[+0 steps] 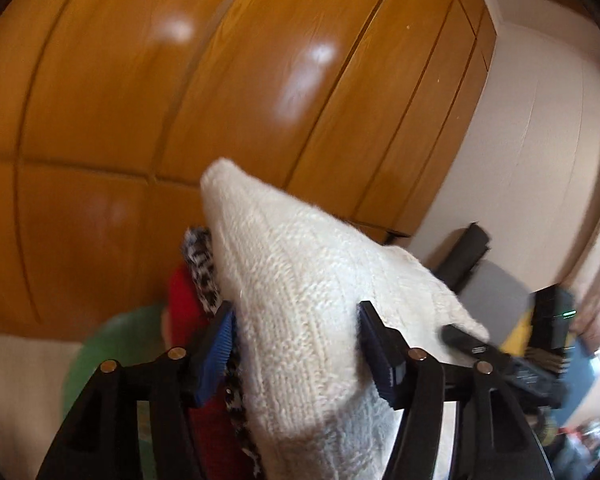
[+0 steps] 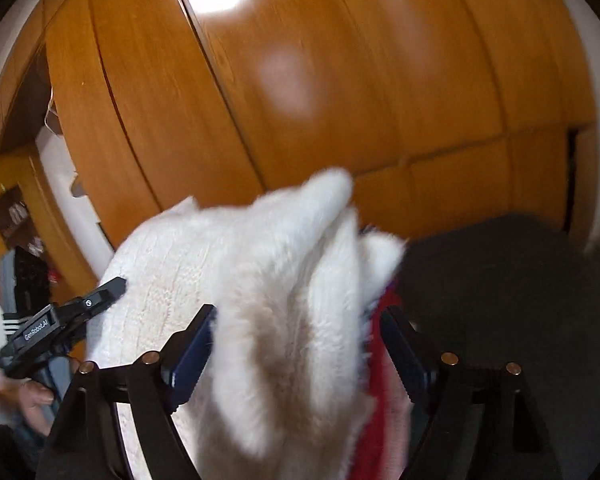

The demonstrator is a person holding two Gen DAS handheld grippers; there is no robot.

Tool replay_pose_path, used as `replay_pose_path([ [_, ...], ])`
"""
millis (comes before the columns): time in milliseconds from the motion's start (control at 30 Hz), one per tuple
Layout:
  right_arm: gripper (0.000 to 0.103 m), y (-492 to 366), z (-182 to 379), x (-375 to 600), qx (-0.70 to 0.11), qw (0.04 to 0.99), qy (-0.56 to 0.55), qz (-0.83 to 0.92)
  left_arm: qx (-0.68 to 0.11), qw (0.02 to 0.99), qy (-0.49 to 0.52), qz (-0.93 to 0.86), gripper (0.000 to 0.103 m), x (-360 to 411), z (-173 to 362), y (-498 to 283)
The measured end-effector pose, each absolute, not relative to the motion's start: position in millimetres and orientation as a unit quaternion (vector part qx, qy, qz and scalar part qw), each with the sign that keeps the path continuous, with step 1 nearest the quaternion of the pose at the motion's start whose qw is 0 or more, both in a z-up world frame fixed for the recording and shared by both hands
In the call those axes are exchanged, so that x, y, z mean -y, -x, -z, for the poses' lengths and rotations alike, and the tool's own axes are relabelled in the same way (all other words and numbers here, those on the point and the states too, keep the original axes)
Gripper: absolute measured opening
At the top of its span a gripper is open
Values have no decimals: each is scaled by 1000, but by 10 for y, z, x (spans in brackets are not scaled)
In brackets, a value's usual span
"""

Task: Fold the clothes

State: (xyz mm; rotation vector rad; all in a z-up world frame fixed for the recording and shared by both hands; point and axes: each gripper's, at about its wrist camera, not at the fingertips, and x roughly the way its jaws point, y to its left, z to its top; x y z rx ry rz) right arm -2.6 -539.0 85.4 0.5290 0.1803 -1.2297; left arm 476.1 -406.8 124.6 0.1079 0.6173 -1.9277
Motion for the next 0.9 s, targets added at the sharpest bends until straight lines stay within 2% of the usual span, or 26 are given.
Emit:
replay_pose_path([
  [67,82,6,-970,5213,-92,774,-206,592,-215,572,-29,791,61,3872,-1354,-4732],
  [167,68,-113,-1143,4913,-105,778,-142,602,-147,598,16,787,61,3539,-1548,-4531],
  [200,63,-172,-1189,4859,-112,786,-126,596,-139,587,9,797,61,3518,-1584,-4458],
  [267,60,-243,-1228,4980,-134,792,-109,585,-128,559,-9,819,61,3502,-1647,-4310],
  [367,60,-349,-1267,5170,-168,799,-87,571,-150,540,-72,825,61,3723,-1596,-4070],
  [500,60,-489,-966,5658,-225,766,-119,591,-175,563,-129,797,62,4174,-1299,-3971],
  [600,60,-593,-689,5960,-269,740,-137,601,-195,572,-135,785,63,4337,-1233,-4016],
  [767,60,-591,-639,6078,-255,728,-156,617,-194,570,-130,788,63,4253,-1268,-4006],
  [900,61,-508,-729,5890,-248,719,-162,629,-161,586,-135,783,65,4049,-1324,-3803],
])
